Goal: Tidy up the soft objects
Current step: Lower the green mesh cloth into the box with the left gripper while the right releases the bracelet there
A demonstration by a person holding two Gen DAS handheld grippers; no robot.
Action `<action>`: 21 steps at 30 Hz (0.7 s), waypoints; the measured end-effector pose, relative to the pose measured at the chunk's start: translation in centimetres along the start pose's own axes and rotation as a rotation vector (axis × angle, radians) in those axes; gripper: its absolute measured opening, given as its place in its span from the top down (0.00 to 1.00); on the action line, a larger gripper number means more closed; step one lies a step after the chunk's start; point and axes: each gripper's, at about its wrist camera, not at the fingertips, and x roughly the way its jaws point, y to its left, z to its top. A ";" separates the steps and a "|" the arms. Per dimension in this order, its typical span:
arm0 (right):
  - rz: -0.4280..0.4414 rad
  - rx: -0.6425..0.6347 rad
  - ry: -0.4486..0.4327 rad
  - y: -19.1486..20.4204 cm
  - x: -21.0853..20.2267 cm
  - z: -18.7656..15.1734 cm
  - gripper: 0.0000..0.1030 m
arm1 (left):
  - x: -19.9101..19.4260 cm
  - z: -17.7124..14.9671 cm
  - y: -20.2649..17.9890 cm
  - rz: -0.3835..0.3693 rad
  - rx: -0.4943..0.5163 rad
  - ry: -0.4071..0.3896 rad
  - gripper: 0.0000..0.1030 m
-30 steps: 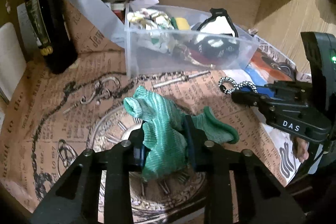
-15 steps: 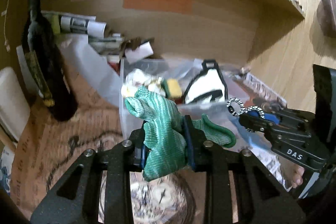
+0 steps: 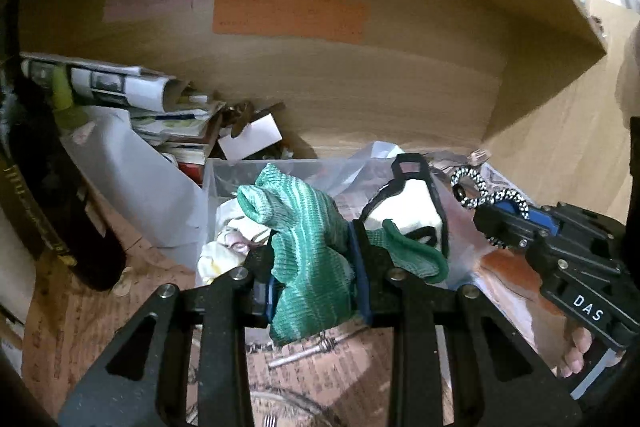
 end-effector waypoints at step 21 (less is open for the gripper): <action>-0.031 -0.031 0.151 -0.6 5.9 -1.3 0.47 | 5.5 -0.5 -0.7 -0.012 0.033 0.135 0.49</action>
